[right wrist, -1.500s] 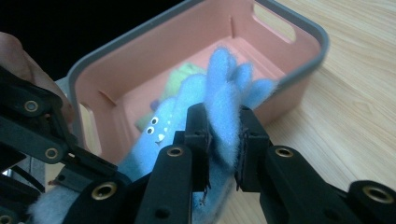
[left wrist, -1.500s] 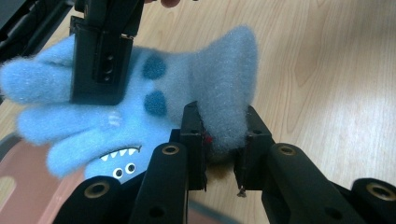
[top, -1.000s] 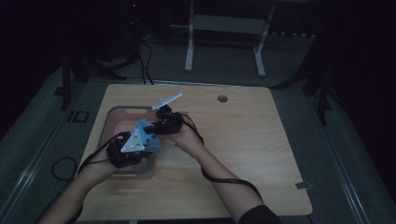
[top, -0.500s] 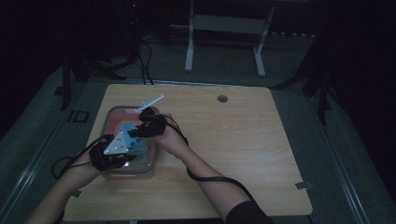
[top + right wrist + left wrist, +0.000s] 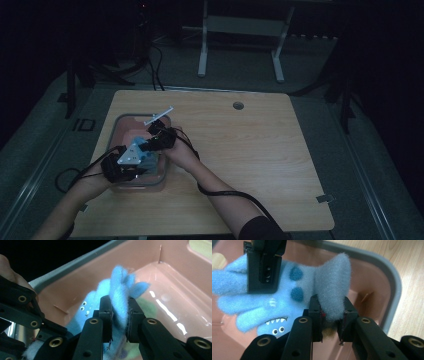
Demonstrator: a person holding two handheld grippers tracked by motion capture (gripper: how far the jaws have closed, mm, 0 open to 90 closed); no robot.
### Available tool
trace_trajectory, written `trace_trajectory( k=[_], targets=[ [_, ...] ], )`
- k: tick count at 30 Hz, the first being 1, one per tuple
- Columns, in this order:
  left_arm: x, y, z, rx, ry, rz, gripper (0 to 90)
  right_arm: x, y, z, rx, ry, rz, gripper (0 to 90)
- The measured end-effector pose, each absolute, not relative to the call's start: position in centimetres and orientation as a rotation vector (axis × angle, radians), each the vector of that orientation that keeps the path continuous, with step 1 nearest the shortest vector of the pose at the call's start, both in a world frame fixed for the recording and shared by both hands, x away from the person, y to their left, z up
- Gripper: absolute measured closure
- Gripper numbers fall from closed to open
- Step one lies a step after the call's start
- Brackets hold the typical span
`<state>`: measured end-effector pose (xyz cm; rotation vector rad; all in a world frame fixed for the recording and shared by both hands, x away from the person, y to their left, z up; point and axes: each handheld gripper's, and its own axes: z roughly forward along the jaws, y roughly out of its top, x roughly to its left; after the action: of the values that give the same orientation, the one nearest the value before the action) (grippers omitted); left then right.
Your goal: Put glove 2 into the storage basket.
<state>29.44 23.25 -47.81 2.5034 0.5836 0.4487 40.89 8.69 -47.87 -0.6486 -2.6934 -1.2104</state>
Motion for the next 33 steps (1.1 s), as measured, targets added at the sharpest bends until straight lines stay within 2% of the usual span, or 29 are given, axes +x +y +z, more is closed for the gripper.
trace_trajectory(
  k=[14, 18, 19, 21, 22, 28, 32, 33],
  targets=[
    [31.0, 22.8, -49.0, 2.567, 0.625, 0.387, 73.4, 41.6, 9.5, -49.4, -0.689, -2.801, -1.086, 74.8],
    [31.2, 22.8, -49.2, 2.573, 0.64, 0.354, 64.0, 41.7, 9.8, -49.4, -0.692, -2.811, -1.066, 71.6],
    [31.2, 22.6, -49.3, 2.579, 0.645, 0.358, 61.1, 41.7, 9.9, -49.3, -0.697, -2.82, -1.057, 66.2],
    [31.1, 22.6, -49.3, 2.579, 0.651, 0.36, 58.4, 41.8, 10.0, -49.3, -0.704, -2.815, -1.053, 64.3],
    [31.0, 22.5, -49.2, 2.574, 0.659, 0.381, 52.9, 41.8, 10.0, -49.3, -0.711, -2.814, -1.055, 56.3],
    [30.7, 22.8, -49.1, 2.54, 0.703, 0.424, 41.6, 41.9, 9.5, -49.0, -0.724, -2.818, -1.093, 42.1],
    [30.5, 23.0, -48.7, 2.483, 0.751, 0.44, 37.6, 41.9, 9.2, -48.3, -0.721, -2.814, -1.124, 39.3],
    [30.5, 23.0, -48.7, 2.483, 0.751, 0.44, 34.0, 41.9, 9.2, -48.3, -0.721, -2.814, -1.124, 39.3]
  ],
)
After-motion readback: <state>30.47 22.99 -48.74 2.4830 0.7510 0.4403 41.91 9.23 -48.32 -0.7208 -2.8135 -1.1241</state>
